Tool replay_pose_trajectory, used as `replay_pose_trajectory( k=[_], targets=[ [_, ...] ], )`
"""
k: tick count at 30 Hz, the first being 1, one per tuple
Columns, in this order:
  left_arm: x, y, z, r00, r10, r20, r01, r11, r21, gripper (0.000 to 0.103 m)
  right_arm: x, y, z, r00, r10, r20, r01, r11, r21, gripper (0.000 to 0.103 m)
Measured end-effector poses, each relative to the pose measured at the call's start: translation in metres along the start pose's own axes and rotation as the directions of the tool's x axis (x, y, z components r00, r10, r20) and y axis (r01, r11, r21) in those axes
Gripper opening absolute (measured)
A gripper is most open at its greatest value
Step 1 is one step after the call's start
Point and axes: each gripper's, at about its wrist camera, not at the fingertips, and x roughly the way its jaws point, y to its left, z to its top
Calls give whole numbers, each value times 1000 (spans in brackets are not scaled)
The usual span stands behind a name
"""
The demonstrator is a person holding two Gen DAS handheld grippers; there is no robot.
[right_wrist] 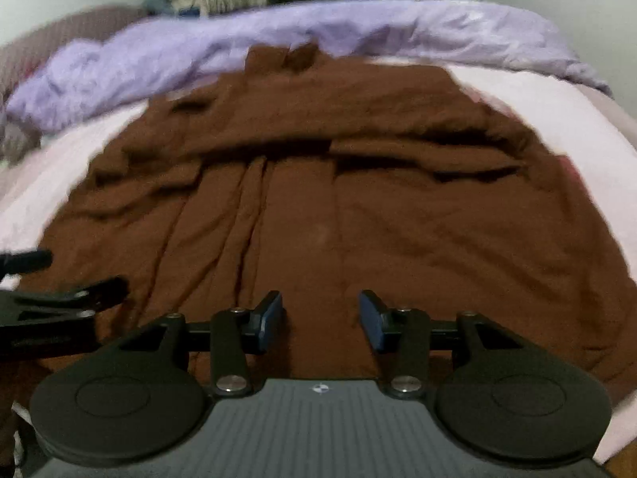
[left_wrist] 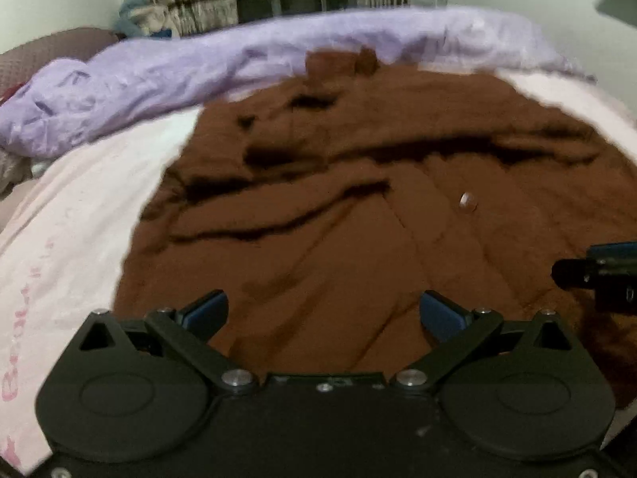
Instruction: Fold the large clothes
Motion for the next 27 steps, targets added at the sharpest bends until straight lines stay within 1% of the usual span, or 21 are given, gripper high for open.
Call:
replay_pose_trajectory(
  k=[1, 2, 3, 5, 7, 8, 9, 11, 12, 13, 14, 15, 17, 18, 19, 20, 22, 23, 24, 26, 27],
  targets=[
    [10, -1, 1, 998, 26, -60, -26, 1000, -5, 103, 5, -1, -1, 1000, -15, -11, 15, 1000, -1, 53],
    [12, 2, 2, 997, 17, -72, -19, 999, -29, 103, 7, -3, -1, 1000, -21, -6, 21, 1000, 4, 52],
    [10, 7, 3, 998, -2, -68, -2, 999, -47, 103, 4, -6, 0, 1000, -27, -9, 27, 1000, 10, 52],
    [12, 14, 4, 997, 22, -76, -25, 999, -38, 103, -1, -15, 3, 999, -41, -19, 42, 999, 24, 50],
    [14, 25, 3, 996, 46, -75, -49, 998, -42, 103, 0, -29, 6, 996, -88, -17, 88, 995, 49, 51],
    [16, 32, 2, 996, 47, -80, -52, 997, -54, 103, 0, -35, 4, 995, -95, -20, 96, 993, 64, 50],
    [17, 41, 0, 995, 52, -84, -58, 996, -73, 103, 2, -44, 4, 996, -85, -20, 87, 993, 85, 50],
    [16, 60, 0, 996, 34, -88, -44, 993, -114, 103, -1, -63, 2, 999, -49, -8, 50, 990, 133, 38],
    [16, 67, 0, 996, 33, -86, -44, 990, -131, 103, -3, -69, 2, 999, -38, -7, 38, 988, 148, 36],
    [14, 72, 0, 994, 70, -86, -82, 987, -137, 103, -4, -75, 2, 999, -48, -7, 48, 986, 162, 36],
    [12, 74, 0, 988, 129, -89, -140, 982, -126, 103, -7, -81, 2, 996, -85, -7, 85, 982, 171, 38],
    [10, 77, 1, 982, 166, -87, -176, 978, -112, 103, -8, -86, 2, 992, -124, -13, 124, 977, 173, 39],
    [11, 87, 2, 975, 206, -86, -215, 972, -99, 103, -11, -97, 2, 979, -202, -22, 203, 964, 171, 40],
    [14, 93, 1, 970, 220, -98, -230, 967, -106, 103, -12, -106, 2, 974, -225, -23, 225, 957, 180, 40],
    [21, 102, 0, 968, 223, -112, -236, 965, -118, 103, -12, -116, 1, 970, -243, -25, 243, 949, 202, 40],
    [23, 109, -1, 970, 213, -117, -228, 964, -138, 103, -12, -125, 0, 968, -250, -24, 249, 943, 221, 39],
    [23, 119, -3, 976, 180, -126, -201, 963, -181, 103, -14, -141, -1, 976, -218, -14, 214, 941, 261, 39],
    [21, 121, -3, 974, 182, -133, -206, 960, -190, 103, -15, -143, 0, 978, -208, -14, 204, 941, 270, 40],
    [17, 120, -2, 973, 191, -130, -213, 959, -186, 103, -15, -141, 1, 977, -212, -19, 210, 942, 260, 40],
    [8, 114, -3, 972, 200, -123, -217, 965, -148, 103, -15, -133, 3, 970, -242, -25, 242, 944, 223, 48],
    [5, 113, -3, 973, 195, -123, -211, 969, -130, 103, -15, -129, 5, 967, -252, -25, 252, 945, 209, 50]
  ],
)
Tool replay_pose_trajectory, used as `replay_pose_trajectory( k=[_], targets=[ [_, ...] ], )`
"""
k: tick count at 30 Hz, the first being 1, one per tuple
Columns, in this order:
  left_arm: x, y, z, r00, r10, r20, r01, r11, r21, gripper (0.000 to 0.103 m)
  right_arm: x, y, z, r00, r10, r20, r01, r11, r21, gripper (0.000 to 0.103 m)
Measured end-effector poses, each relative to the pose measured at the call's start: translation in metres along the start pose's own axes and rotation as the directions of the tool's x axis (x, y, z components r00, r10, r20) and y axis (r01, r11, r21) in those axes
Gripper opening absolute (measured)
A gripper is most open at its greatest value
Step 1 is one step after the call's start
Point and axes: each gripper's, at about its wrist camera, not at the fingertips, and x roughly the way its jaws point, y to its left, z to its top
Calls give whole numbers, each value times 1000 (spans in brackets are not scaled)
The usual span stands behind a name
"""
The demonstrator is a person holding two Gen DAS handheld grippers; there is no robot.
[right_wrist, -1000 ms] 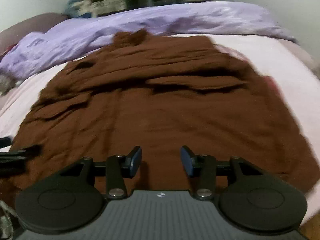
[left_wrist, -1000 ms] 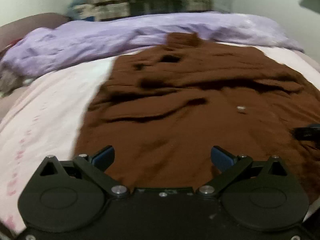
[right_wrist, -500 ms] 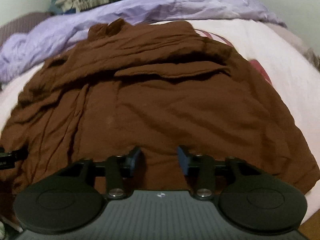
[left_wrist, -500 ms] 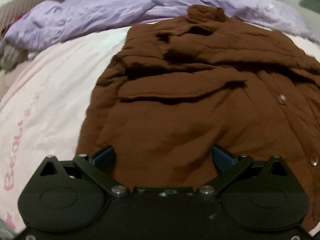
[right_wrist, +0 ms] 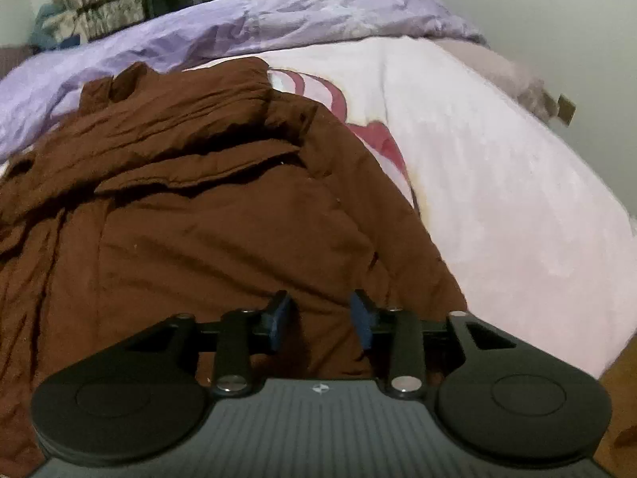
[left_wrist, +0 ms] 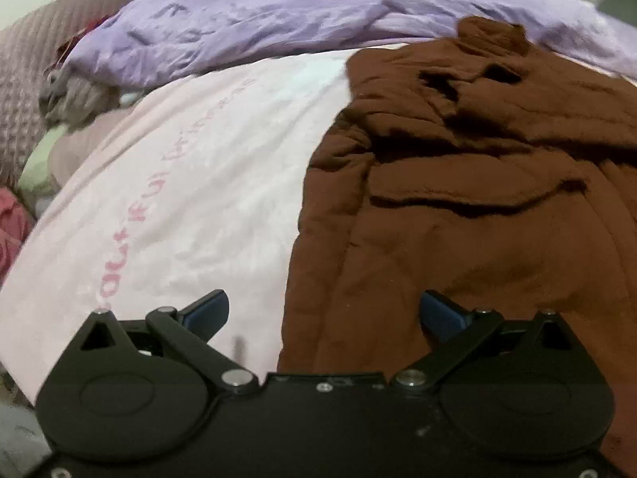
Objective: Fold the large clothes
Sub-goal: 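Grasp the jacket side edge with the right gripper and fold it inward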
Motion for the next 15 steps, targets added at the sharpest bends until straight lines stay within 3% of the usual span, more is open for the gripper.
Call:
replay_pose_trajectory(
  k=[4, 6, 7, 8, 10, 13, 14, 15],
  targets=[
    [-6, 6, -10, 999, -35, -34, 35, 999, 11, 103, -11, -6, 3, 999, -43, 31, 43, 999, 7, 54],
    [-6, 12, -15, 996, -74, -58, 73, 997, -19, 103, -15, -13, 5, 996, -80, 48, 79, 997, 23, 80],
    [-5, 15, -16, 992, -106, -65, 103, 994, -40, 103, -17, -16, 5, 990, -123, 63, 122, 992, 28, 100],
    [-5, 17, -18, 989, -131, -71, 127, 990, -58, 103, -17, -18, 5, 981, -174, 82, 172, 985, 30, 102],
    [2, 14, -21, 980, -178, -90, 172, 982, -76, 103, -11, -25, 3, 973, -220, 70, 219, 975, 26, 102],
    [7, 5, -21, 975, -209, -81, 202, 976, -81, 103, 10, -37, -3, 996, -94, -6, 94, 994, 49, 94],
    [6, 3, -20, 973, -220, -74, 215, 974, -73, 99, 16, -41, -6, 999, -46, -6, 46, 996, 77, 81],
    [4, 2, -19, 973, -226, -50, 223, 972, -69, 78, 15, -42, -8, 999, -38, 35, 35, 996, 85, 73]
  ],
)
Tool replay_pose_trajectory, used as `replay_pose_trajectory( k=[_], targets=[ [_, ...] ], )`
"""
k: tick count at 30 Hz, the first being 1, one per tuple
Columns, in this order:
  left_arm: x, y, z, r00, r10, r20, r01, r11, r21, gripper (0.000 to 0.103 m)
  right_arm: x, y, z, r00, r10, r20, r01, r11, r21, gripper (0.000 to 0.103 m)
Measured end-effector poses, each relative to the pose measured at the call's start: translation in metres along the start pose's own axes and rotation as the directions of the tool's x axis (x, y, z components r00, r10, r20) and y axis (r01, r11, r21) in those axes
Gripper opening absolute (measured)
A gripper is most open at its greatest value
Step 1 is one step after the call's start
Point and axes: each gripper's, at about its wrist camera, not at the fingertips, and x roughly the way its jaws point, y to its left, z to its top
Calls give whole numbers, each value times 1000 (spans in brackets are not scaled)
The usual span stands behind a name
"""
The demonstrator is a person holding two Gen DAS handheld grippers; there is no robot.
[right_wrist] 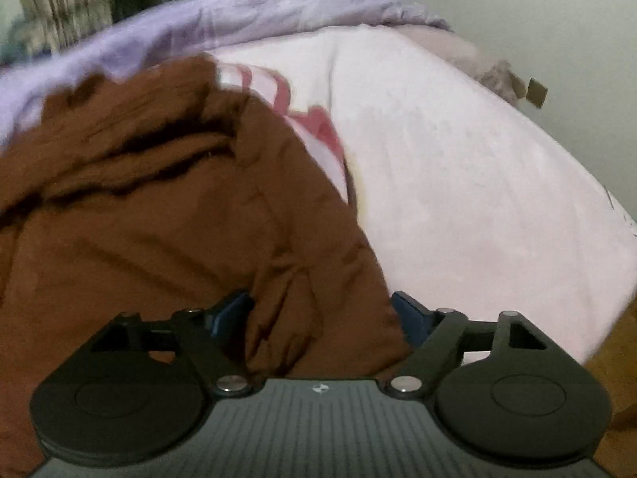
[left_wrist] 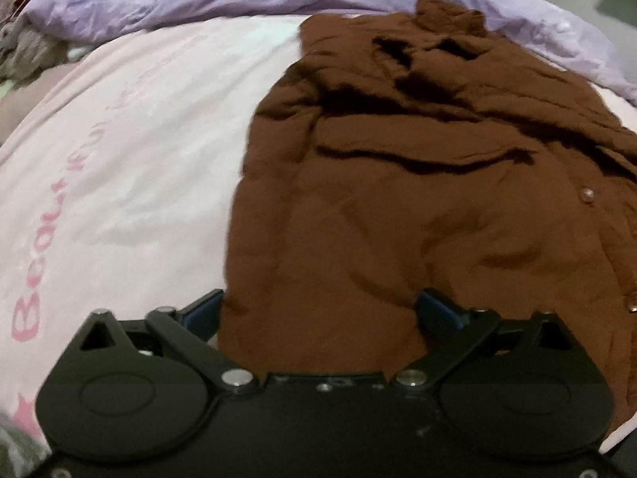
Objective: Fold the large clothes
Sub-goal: 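Grasp the jacket side edge with the right gripper and fold it inward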
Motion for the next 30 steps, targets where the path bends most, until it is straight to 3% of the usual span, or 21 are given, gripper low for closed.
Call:
replay_pose_trajectory(
  k=[1, 2, 3, 8, 12, 15, 19, 22, 23, 25, 27, 29, 30],
  targets=[
    [-6, 0, 2, 999, 12, 36, -11, 1000, -23, 58, 0, 0, 0, 1000, 8, 13, -8, 1000, -3, 42],
    [-9, 0, 5, 997, 26, 67, -22, 998, -57, 17, -2, 0, 4, 999, 35, 15, -35, 999, 8, 24],
    [-12, 0, 9, 996, 11, 90, -5, 998, -67, 12, -5, 1, 6, 998, 59, 17, -59, 998, 24, 21],
    [-37, -17, 33, 968, 26, 249, -27, 1000, 1, 11, -36, 14, 25, 986, 60, 157, -60, 998, -5, 17],
    [-51, -19, 57, 946, 14, 323, -22, 1000, 21, 11, -67, 18, 45, 942, 108, 318, -122, 992, 21, 17],
    [-36, -12, 66, 958, 25, 287, -24, 1000, -7, 12, -52, 26, 57, 958, 47, 282, -52, 999, 11, 17],
    [6, -8, 50, 986, 17, 165, -12, 999, -30, 14, -12, 26, 41, 989, 12, 150, -19, 999, 41, 18],
    [21, -12, 33, 991, 34, 131, -35, 999, 0, 20, 18, 21, 17, 999, -8, 53, 5, 999, 49, 21],
    [19, -15, 31, 989, 43, 142, -46, 999, 19, 21, 16, 20, 10, 996, 1, 94, -5, 999, 48, 23],
    [12, -19, 30, 989, 57, 134, -65, 996, 62, 43, 10, 19, 8, 996, 1, 95, -3, 1000, 26, 29],
    [6, -16, 31, 987, 85, 137, -96, 993, 75, 88, 6, 16, 10, 995, 2, 95, -2, 1000, 6, 46],
    [1, -10, 29, 990, 80, 119, -92, 991, 98, 102, 1, 11, 10, 997, 21, 80, -21, 1000, 5, 58],
    [4, -7, 30, 993, 79, 93, -88, 991, 105, 103, -2, 8, 9, 996, 38, 75, -39, 999, 7, 63]
  ],
)
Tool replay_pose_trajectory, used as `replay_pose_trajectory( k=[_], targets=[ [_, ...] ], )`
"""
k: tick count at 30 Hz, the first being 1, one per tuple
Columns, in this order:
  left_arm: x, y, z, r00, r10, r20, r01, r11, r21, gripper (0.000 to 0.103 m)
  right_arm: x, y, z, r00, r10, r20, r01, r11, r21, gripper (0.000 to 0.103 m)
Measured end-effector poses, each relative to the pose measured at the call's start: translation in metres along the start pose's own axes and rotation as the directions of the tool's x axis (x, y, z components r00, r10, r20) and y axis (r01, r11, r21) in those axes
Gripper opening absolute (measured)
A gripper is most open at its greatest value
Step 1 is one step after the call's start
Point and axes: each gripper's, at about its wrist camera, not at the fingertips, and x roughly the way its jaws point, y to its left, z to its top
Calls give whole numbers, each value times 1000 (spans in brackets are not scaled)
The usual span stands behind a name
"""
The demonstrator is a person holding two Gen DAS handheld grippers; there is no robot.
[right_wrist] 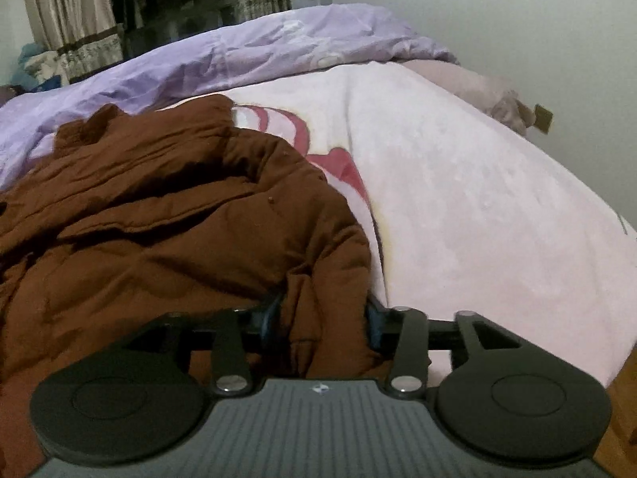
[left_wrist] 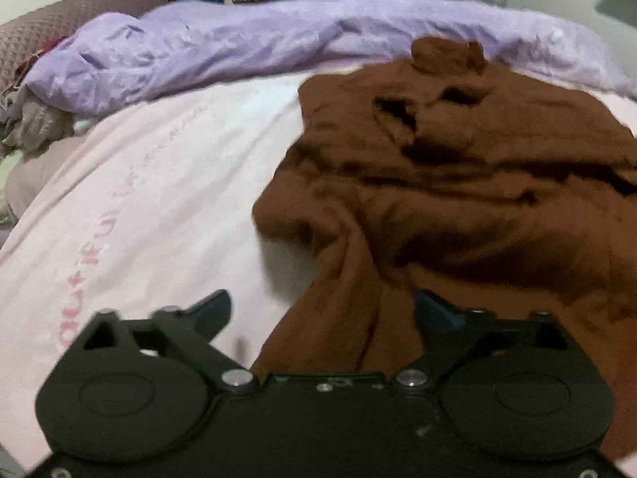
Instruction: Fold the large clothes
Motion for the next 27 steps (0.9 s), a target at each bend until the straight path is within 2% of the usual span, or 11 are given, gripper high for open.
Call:
replay_pose_trajectory(
  k=[2, 3, 6, 10, 13, 17, 19, 21, 22, 23, 27],
  targets=[
    [1, 8, -9, 998, -15, -54, 14, 1000, -8, 103, -6, -3, -2, 1000, 6, -6, -6, 1000, 2, 85],
    [1, 13, -15, 996, -38, -75, 36, 999, -27, 103, -9, -3, -4, 1000, -5, -8, 5, 1000, -6, 87],
    [-3, 21, -29, 988, -132, -85, 122, 986, -111, 103, -15, -7, -10, 999, 0, -37, -1, 1000, -30, 87],
    [-4, 16, -32, 990, -127, -68, 120, 989, -89, 103, -19, -12, -14, 995, 61, -75, -63, 998, -27, 90],
    [1, 16, -28, 988, -133, -74, 128, 989, -80, 103, -15, -7, -10, 993, 30, -118, -42, 995, -95, 93],
    [-1, 19, -32, 989, -138, -54, 134, 987, -85, 101, -17, -15, -12, 989, 55, -137, -61, 997, -40, 92],
    [-7, 17, -33, 991, -132, -28, 129, 989, -74, 85, -16, -19, -17, 989, 70, -130, -72, 997, -11, 85],
    [-12, 14, -31, 989, -148, -6, 147, 986, -83, 42, -17, -17, -18, 992, 66, -112, -67, 998, -5, 55],
    [-14, 13, -29, 988, -156, 0, 156, 984, -91, 33, -18, -16, -16, 989, 94, -114, -93, 996, 9, 38],
    [-16, 13, -27, 986, -166, 4, 165, 981, -97, 22, -21, -13, -14, 988, 102, -113, -100, 995, 28, 32],
    [-28, 5, -17, 987, -148, 60, 152, 987, -61, 16, -36, 1, -7, 993, 104, -61, -104, 995, 14, 21]
  ],
)
